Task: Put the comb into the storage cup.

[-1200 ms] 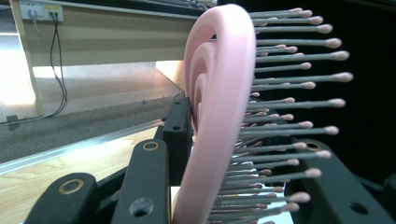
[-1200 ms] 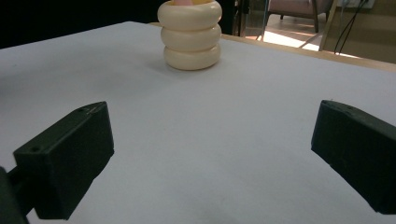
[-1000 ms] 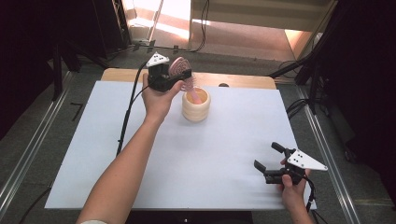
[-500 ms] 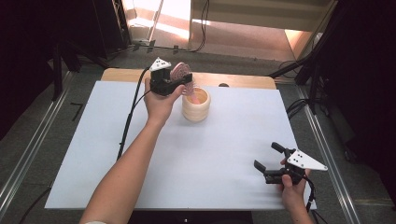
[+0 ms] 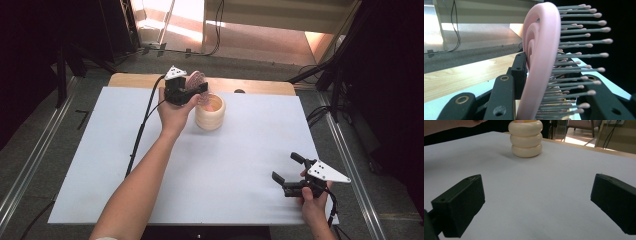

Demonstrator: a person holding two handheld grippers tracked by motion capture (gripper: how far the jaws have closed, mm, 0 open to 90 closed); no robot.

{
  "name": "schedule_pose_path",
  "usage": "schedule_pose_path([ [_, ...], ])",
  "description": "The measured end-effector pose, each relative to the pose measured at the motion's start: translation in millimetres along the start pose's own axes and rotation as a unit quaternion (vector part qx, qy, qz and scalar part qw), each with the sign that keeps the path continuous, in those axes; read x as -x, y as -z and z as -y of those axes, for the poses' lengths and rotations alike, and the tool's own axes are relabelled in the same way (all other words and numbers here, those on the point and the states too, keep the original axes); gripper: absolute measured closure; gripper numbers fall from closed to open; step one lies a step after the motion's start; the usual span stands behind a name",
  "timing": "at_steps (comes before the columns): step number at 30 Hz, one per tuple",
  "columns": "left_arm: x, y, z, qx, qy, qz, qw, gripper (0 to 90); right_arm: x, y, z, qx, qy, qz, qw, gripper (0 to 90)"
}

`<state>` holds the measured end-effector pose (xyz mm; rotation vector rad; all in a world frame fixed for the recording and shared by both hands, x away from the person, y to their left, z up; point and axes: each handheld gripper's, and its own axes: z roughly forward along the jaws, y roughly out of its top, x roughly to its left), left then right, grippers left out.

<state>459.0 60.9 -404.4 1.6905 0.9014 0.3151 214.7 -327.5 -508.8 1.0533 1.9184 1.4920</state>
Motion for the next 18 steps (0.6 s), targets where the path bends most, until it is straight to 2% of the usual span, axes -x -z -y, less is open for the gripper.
schedule_pose_path([
  [11,-5.9,-3.2,4.6,-0.006,0.022,-0.005,0.9997,63.4,-0.4,-0.4,0.0,-0.001,0.000,0.001,1.0000,0.0],
  [15,-11.6,-2.8,5.4,-0.011,0.033,0.000,0.9994,61.9,-0.3,-0.2,0.0,-0.001,0.000,0.001,1.0000,0.0],
  [18,-13.5,-1.9,5.1,-0.012,0.034,-0.001,0.9993,56.4,-0.3,-0.2,0.0,-0.001,0.000,0.001,1.0000,0.0],
])
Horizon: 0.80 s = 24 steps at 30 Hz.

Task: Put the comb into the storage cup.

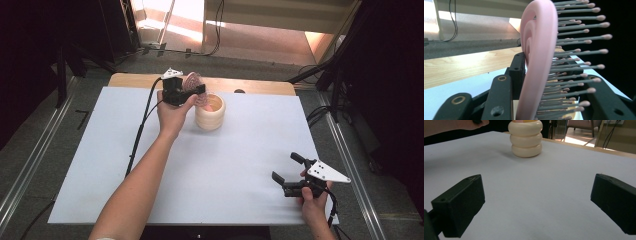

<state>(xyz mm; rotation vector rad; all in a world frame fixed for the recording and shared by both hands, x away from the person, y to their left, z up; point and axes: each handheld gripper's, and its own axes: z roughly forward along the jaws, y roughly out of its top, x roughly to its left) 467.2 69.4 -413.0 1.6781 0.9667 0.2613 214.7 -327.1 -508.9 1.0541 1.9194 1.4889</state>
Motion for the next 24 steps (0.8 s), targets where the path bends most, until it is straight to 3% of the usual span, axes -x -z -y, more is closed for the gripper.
schedule_pose_path([
  [5,0.4,0.2,0.1,0.001,-0.003,0.005,1.0000,44.8,-0.1,-0.2,0.0,0.000,-0.001,0.000,1.0000,0.0],
  [8,1.7,0.1,-0.1,0.001,-0.006,-0.002,1.0000,31.2,0.0,-0.2,0.0,0.000,-0.001,0.000,1.0000,0.0],
  [24,4.0,6.0,-1.4,0.002,-0.025,0.004,0.9997,5.1,-0.3,-0.6,0.0,-0.001,-0.001,0.001,1.0000,0.0],
])
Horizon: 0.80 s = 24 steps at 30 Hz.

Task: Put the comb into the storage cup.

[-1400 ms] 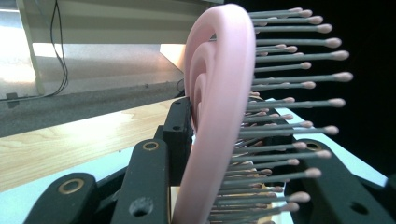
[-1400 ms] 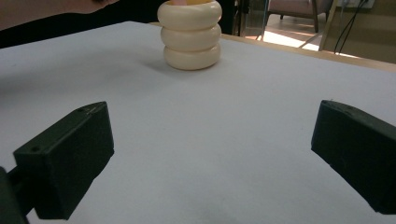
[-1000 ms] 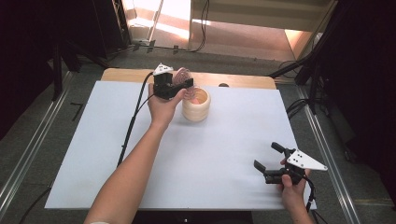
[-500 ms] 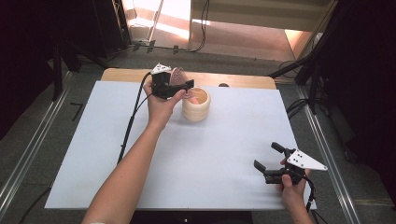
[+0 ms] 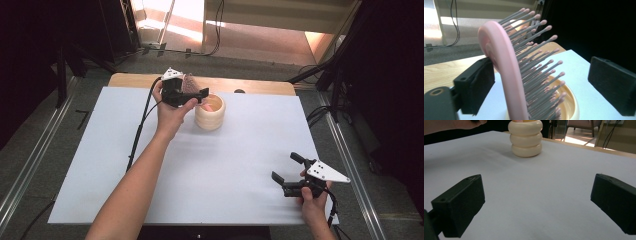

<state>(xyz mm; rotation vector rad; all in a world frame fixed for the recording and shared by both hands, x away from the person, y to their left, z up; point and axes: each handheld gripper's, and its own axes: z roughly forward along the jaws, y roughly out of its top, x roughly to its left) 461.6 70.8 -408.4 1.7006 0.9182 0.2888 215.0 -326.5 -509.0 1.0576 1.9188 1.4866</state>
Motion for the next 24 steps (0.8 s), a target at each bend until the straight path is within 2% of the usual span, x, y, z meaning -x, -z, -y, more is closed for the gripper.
schedule_pose_path([
  [5,-0.1,2.1,0.5,0.007,-0.005,0.007,0.9999,0.0,0.2,-0.1,0.0,0.001,0.001,0.000,1.0000,0.0],
  [24,-2.0,16.6,9.4,0.024,-0.022,0.009,0.9994,0.0,0.0,-0.4,0.1,0.000,0.000,0.000,1.0000,0.0],
])
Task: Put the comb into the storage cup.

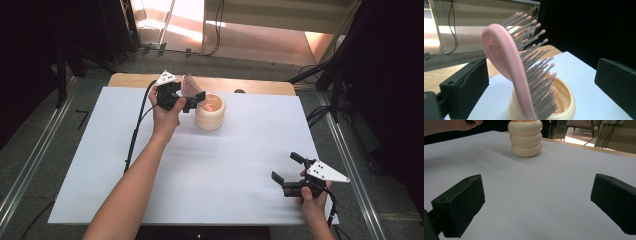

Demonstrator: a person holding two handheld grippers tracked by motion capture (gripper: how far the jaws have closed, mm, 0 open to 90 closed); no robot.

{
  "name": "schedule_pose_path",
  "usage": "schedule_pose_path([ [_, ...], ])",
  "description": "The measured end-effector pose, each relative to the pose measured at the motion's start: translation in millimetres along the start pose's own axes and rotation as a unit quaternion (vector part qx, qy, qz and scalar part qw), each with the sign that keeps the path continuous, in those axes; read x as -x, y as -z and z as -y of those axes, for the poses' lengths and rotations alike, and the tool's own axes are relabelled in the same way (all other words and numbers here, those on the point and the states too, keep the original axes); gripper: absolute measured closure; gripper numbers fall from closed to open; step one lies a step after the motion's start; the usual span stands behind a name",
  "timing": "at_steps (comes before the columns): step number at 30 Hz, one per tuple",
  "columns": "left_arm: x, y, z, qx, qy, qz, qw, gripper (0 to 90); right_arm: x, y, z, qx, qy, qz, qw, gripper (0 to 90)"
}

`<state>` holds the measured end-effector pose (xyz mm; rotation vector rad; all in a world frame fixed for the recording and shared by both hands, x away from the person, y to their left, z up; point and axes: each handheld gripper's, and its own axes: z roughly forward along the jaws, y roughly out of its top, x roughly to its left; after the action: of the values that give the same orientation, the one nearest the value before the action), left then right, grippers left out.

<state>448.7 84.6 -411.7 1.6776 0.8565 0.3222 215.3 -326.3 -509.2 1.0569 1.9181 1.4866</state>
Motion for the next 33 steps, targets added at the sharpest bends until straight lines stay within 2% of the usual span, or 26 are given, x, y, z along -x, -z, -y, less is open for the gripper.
schedule_pose_path([
  [17,-0.2,23.0,13.4,0.006,-0.007,0.008,0.9999,0.0,-0.8,-1.2,-0.1,-0.002,0.003,0.003,1.0000,0.0],
  [22,2.5,29.6,17.3,0.004,-0.019,0.010,0.9998,0.0,-0.8,-1.2,-0.1,-0.002,0.003,0.003,1.0000,0.0],
  [30,7.4,40.6,22.0,0.008,-0.025,0.016,0.9995,0.0,-1.1,-1.3,-0.2,-0.003,0.003,0.003,1.0000,0.0],
  [33,9.4,44.7,23.9,0.005,-0.034,0.017,0.9993,0.0,-1.1,-1.4,-0.1,-0.003,0.003,0.003,1.0000,0.0],
])
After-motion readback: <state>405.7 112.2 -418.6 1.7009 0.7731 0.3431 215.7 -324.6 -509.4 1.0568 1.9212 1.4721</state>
